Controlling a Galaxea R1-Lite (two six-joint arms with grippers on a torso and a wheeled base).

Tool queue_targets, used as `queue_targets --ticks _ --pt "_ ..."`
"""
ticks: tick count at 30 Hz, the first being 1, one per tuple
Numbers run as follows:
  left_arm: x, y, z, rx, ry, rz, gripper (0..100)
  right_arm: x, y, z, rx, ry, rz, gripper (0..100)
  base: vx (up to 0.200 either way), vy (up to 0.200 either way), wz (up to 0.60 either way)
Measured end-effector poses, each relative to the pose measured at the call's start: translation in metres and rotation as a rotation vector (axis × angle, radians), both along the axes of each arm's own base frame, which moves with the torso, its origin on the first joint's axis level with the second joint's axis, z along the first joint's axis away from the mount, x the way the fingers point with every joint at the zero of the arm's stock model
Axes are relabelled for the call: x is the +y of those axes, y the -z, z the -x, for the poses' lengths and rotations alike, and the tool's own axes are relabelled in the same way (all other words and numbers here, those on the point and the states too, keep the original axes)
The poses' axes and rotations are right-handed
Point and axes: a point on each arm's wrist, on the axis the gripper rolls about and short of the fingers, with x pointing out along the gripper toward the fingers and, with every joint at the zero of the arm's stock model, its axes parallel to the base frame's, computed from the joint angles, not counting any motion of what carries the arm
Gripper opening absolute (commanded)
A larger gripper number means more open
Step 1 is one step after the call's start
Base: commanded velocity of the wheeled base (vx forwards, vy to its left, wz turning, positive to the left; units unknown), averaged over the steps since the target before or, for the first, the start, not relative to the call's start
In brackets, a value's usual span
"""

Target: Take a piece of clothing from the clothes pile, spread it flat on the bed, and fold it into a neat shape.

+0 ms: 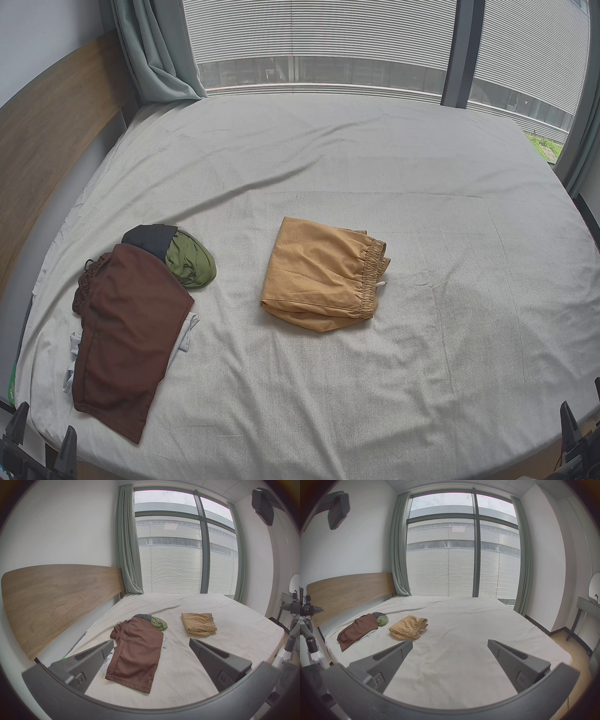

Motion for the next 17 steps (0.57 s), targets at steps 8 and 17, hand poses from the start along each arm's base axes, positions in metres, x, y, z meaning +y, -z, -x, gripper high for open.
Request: queue_targets --ticks 8,17 --pt "0.0003 -0.0007 0.0003 -0.011 -0.013 0.015 100 -0.0001 0.0014 0.0000 0.014 0.002 -0.023 100 0.000 0.000 0.00" --pt "0.0004 -0.0009 0.0003 -0.014 -0.012 0.013 100 -0.0001 0.0014 0.0000 0.015 0.001 -0.021 100 0.000 0.000 0.00"
